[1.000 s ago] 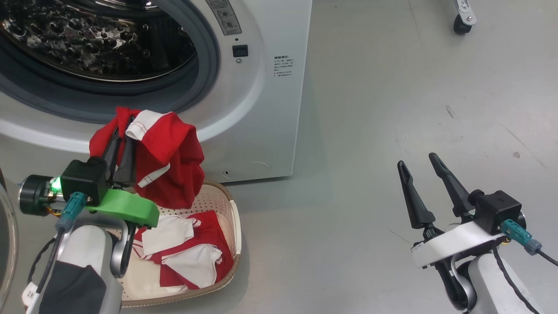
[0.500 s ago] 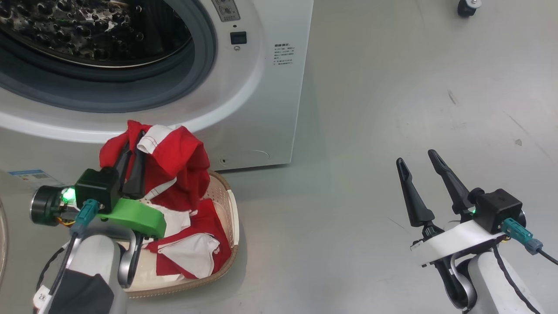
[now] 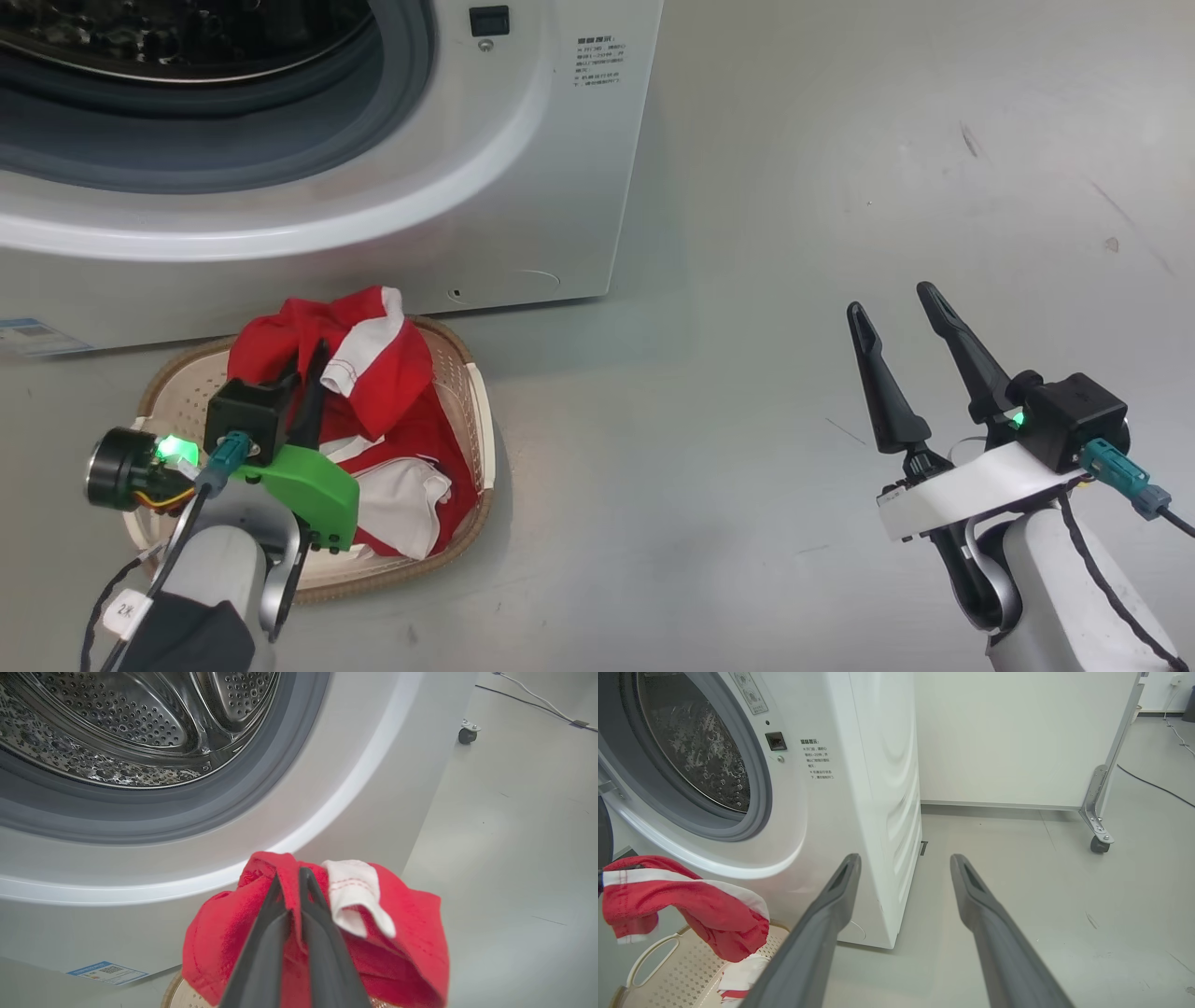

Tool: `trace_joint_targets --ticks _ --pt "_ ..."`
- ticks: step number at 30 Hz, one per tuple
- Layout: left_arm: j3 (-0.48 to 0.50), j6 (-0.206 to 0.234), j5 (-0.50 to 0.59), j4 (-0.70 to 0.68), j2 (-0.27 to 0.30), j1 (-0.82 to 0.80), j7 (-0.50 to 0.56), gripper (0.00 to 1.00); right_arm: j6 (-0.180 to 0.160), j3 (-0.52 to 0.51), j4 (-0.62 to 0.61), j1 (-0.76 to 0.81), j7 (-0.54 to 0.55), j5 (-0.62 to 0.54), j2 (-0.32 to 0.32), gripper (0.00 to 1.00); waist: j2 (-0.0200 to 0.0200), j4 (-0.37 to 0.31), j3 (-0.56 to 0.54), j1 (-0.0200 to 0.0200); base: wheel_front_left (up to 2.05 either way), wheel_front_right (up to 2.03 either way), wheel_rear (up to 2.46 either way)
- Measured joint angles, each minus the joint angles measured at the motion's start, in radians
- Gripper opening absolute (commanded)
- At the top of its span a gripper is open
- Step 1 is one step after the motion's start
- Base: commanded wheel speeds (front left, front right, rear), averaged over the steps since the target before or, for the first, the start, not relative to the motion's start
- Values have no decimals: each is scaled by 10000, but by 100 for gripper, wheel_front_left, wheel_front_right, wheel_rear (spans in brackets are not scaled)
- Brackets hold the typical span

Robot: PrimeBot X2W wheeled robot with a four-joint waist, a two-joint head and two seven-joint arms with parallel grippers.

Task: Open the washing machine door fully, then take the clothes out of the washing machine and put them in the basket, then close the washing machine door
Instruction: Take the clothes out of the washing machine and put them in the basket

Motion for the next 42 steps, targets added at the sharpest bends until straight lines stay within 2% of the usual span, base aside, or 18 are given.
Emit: trace_joint_targets --ticks 12,21,32,42 --pt "-219 -10 184 947 244 -435 924 0 0 272 -79 -486 0 46 -58 100 0 -253 854 0 0 0 0" --pt "-395 -111 224 1319 100 -1072 1045 0 0 211 -82 -632 0 90 -167 100 0 -429 1283 0 0 0 0" --pt "-98 -96 226 2711 353 -1273 1321 0 0 151 -82 -742 0 88 -437 100 0 -502 1657 0 0 0 0" --pt "723 491 -115 3793 502 -1664 1406 0 0 174 -138 -795 0 73 -594 100 0 -446 1990 0 0 0 0"
